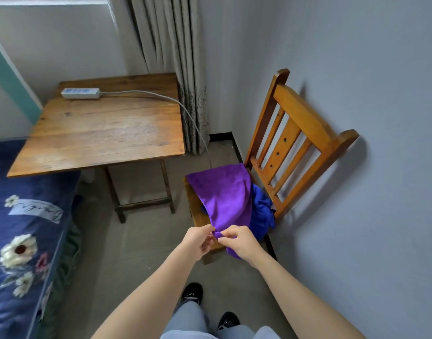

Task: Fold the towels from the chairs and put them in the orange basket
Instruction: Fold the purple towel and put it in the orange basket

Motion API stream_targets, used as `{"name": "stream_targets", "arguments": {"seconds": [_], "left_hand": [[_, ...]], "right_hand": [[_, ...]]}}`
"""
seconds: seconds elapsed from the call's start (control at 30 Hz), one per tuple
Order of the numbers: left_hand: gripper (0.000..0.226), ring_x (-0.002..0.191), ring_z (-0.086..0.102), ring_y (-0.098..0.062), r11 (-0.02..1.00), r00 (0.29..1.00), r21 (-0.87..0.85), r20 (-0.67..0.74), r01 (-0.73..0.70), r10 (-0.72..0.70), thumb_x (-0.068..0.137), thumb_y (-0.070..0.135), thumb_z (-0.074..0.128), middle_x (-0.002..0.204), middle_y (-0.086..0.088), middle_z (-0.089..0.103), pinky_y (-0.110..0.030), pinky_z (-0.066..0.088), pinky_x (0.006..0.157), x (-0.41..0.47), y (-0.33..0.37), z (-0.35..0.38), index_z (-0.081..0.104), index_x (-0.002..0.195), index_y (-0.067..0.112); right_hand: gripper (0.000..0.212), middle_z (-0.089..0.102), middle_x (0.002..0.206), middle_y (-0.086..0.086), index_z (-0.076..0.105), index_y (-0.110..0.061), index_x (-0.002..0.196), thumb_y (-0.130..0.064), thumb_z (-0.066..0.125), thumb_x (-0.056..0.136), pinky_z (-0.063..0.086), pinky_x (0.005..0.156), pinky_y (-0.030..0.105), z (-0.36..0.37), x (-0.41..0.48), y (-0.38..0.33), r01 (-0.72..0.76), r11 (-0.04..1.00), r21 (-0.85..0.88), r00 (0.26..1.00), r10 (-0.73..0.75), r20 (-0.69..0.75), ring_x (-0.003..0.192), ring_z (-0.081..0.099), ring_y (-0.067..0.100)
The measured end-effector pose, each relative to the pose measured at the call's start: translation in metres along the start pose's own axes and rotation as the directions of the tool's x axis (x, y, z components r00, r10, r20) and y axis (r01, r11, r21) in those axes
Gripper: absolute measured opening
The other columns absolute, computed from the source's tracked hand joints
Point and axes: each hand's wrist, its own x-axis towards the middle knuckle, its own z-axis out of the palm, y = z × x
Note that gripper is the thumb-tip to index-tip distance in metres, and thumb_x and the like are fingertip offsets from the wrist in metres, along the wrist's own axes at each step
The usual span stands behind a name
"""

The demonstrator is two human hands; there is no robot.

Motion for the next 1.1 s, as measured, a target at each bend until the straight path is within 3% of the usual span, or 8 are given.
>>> {"name": "stream_targets", "arguments": {"seconds": [0.27, 0.4, 0.5, 0.67, 0.8, 0.93, 1.0, 1.1], "left_hand": [[0.023, 0.071, 0.037, -0.021, 0.973, 0.954, -0.057, -0.218, -0.224, 0.207, 0.086, 0.016, 0.04, 0.073, -0.01, 0.038, -0.033, 0.035, 0.063, -0.007, 0.002, 0.009, 0.035, 0.064, 0.016], [0.023, 0.072, 0.058, -0.03, 0.931, 0.984, -0.342, -0.158, -0.127, 0.077, 0.094, 0.01, 0.03, 0.083, -0.01, 0.057, -0.046, 0.048, 0.08, -0.021, 0.01, 0.012, 0.047, 0.078, 0.01], [0.025, 0.074, 0.06, -0.031, 0.883, 0.996, -0.463, -0.084, -0.072, 0.037, 0.093, 0.008, 0.026, 0.086, -0.014, 0.062, -0.042, 0.043, 0.083, -0.031, 0.014, 0.012, 0.049, 0.086, 0.005], [0.028, 0.06, 0.069, -0.029, 0.843, 1.0, -0.538, -0.009, -0.013, 0.01, 0.091, 0.008, 0.025, 0.065, -0.015, 0.07, -0.038, 0.046, 0.069, -0.037, 0.015, 0.004, 0.052, 0.087, 0.0], [0.028, 0.052, 0.069, -0.025, 0.837, 1.0, -0.547, 0.011, -0.002, 0.01, 0.089, 0.006, 0.027, 0.064, -0.015, 0.071, -0.036, 0.045, 0.068, -0.04, 0.019, -0.006, 0.054, 0.085, -0.001], [0.022, 0.054, 0.066, -0.025, 0.876, 0.993, -0.475, -0.116, -0.081, 0.029, 0.092, 0.006, 0.034, 0.058, -0.015, 0.067, -0.032, 0.053, 0.058, -0.033, 0.022, -0.016, 0.052, 0.08, 0.001], [0.02, 0.046, 0.062, -0.02, 0.929, 0.963, -0.34, -0.263, -0.147, 0.056, 0.092, 0.002, 0.04, 0.06, -0.016, 0.061, -0.022, 0.053, 0.045, -0.022, 0.017, -0.026, 0.05, 0.074, 0.001], [0.014, 0.05, 0.055, -0.021, 0.984, 0.898, -0.056, -0.42, -0.169, 0.131, 0.087, -0.004, 0.048, 0.072, -0.015, 0.055, -0.019, 0.05, 0.04, -0.001, -0.003, -0.047, 0.055, 0.075, -0.001]], "right_hand": [[0.026, 0.056, 0.098, 0.007, 0.059, -0.008, 0.115, -0.007, 0.05, 0.091, 0.043, 0.069, 0.025, -0.004, 0.006, 0.069, -0.433, 0.821, 0.373, 0.849, 0.51, -0.139, 0.093, 0.052, 0.019], [0.032, 0.054, 0.097, 0.016, 0.048, -0.008, 0.124, -0.022, 0.047, 0.096, 0.043, 0.081, 0.04, 0.008, 0.012, 0.079, -0.576, 0.513, 0.637, 0.708, 0.702, 0.074, 0.092, 0.053, 0.03], [0.055, 0.044, 0.13, 0.029, 0.031, -0.006, 0.141, -0.038, 0.042, 0.097, 0.036, 0.1, 0.047, 0.026, 0.018, 0.069, -0.539, 0.237, 0.808, 0.677, 0.693, 0.249, 0.118, 0.046, 0.042], [0.067, 0.038, 0.138, 0.025, 0.031, -0.004, 0.138, -0.048, 0.048, 0.091, 0.042, 0.1, 0.042, 0.04, 0.049, 0.061, -0.313, -0.305, 0.9, 0.74, 0.515, 0.432, 0.127, 0.042, 0.038], [0.008, 0.053, 0.087, 0.013, 0.052, -0.008, 0.097, -0.015, 0.051, 0.093, 0.053, 0.043, 0.025, 0.041, 0.078, 0.067, -0.171, -0.11, 0.979, 0.76, 0.618, 0.202, 0.074, 0.053, 0.022], [0.012, 0.053, 0.086, 0.009, 0.055, -0.005, 0.093, 0.003, 0.05, 0.085, 0.046, 0.04, 0.024, 0.03, 0.082, 0.079, -0.101, 0.064, 0.993, 0.635, 0.772, 0.015, 0.073, 0.053, 0.023], [0.017, 0.056, 0.085, 0.013, 0.058, 0.003, 0.099, 0.009, 0.051, 0.084, 0.044, 0.046, 0.026, 0.012, 0.074, 0.087, -0.126, 0.293, 0.948, 0.524, 0.831, -0.187, 0.083, 0.05, 0.023], [0.023, 0.063, 0.106, 0.018, 0.062, 0.003, 0.107, 0.001, 0.057, 0.084, 0.043, 0.074, 0.027, -0.019, 0.053, 0.094, -0.275, 0.713, 0.645, 0.568, 0.662, -0.49, 0.088, 0.053, 0.024]]}}
